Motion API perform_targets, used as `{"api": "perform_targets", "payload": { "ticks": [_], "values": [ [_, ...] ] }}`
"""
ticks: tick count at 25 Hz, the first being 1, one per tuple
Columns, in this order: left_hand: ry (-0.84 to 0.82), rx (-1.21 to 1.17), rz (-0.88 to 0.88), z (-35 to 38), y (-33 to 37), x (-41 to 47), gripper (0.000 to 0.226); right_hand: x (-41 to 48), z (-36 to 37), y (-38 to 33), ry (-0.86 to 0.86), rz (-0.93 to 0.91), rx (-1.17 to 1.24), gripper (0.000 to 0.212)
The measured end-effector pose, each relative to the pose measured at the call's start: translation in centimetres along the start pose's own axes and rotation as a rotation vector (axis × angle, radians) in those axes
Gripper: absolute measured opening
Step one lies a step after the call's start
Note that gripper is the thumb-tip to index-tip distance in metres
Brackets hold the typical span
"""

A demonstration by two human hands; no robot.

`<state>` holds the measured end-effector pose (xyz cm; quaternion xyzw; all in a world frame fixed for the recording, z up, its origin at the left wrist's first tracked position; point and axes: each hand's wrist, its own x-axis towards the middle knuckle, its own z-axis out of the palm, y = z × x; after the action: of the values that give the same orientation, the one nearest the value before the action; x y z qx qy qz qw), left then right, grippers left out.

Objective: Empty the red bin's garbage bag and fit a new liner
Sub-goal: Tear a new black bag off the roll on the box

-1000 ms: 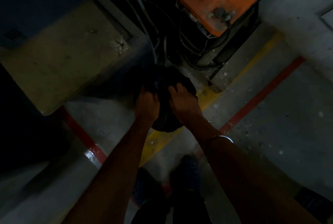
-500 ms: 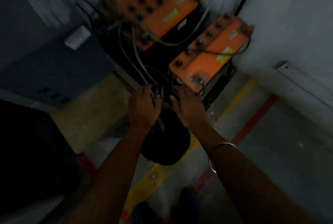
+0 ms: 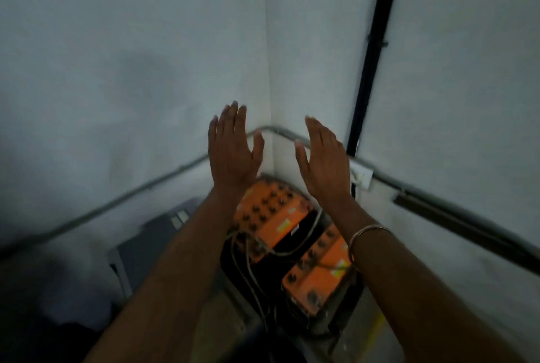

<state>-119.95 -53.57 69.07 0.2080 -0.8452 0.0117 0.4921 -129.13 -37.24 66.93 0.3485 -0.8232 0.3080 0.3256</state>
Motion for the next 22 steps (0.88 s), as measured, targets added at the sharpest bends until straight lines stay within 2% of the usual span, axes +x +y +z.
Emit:
{"api": "perform_targets", "payload": {
  "ticks": [5, 11, 22],
  "values": [
    [0.134, 0.032, 0.034, -10.4, 4.7, 13.2, 0.057, 11.3, -12.1, -4.2, 0.165, -0.016, -0.079, 0.056],
    [0.181, 0.017, 0.089, -20.0, 10.0, 21.1, 0.059, 17.8, -23.7, -5.8, 0.267, 0.003, -0.113, 0.059],
    [0.250, -0.017, 0.125, -24.9, 17.9, 27.3, 0.060, 23.7, -36.6, -3.0, 0.372, -0.022, -0.274, 0.060]
  ]
}}
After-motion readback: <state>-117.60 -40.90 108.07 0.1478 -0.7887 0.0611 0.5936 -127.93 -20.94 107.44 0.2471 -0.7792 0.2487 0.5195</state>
